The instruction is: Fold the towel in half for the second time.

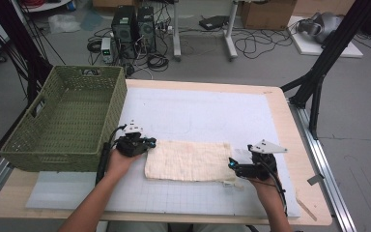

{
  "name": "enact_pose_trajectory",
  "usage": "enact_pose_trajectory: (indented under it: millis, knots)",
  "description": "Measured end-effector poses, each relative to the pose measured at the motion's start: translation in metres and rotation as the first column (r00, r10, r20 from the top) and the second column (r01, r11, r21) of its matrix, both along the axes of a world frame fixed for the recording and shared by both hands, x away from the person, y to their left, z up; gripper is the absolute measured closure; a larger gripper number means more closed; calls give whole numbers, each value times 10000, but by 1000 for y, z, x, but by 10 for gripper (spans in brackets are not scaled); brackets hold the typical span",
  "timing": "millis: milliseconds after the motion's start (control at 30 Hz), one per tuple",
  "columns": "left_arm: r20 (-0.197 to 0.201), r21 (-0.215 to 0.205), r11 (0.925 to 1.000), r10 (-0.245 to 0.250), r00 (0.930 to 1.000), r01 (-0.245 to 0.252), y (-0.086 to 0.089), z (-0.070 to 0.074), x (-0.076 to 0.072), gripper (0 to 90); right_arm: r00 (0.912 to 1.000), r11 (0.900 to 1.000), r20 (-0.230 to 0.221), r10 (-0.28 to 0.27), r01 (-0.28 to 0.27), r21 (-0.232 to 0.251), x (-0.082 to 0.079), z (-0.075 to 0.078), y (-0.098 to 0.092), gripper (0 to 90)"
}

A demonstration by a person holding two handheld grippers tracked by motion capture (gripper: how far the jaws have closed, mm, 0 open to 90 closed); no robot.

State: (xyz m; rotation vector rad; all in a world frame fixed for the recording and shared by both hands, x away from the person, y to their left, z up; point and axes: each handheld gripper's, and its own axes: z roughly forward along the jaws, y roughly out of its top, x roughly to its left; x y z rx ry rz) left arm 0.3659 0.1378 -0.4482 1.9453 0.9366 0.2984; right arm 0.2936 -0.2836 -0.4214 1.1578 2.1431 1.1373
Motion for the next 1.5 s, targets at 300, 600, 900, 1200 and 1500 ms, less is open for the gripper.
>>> enact_pose_trajectory:
  millis: [300, 600, 900, 1200, 1500]
  knots:
    - [59, -295, 9995, -104, 9999, 106, 1, 3, -2, 844, 9943, 9990, -984, 408, -424, -138, 56, 0, 11, 234]
    - [46, -307, 9995, -95, 9999, 96, 1, 3, -2, 844, 9785, 9934, -1776, 1050, -1116, -276, 79, -17, 16, 456]
    - [237, -152, 9998, 143, 9996, -139, 2, 4, -3, 848, 9681, 9778, -1757, 1785, -1944, -778, 76, -18, 26, 824]
    - [914, -757, 9966, 392, 9950, -324, 4, 15, -9, 850, 9885, 9810, 189, 1502, -1467, -1266, 64, -5, 28, 834]
    - [1240, -557, 9984, 12, 9923, 57, 4, 26, -29, 844, 9797, 9782, 571, 1921, -1865, -912, 39, 0, 22, 832]
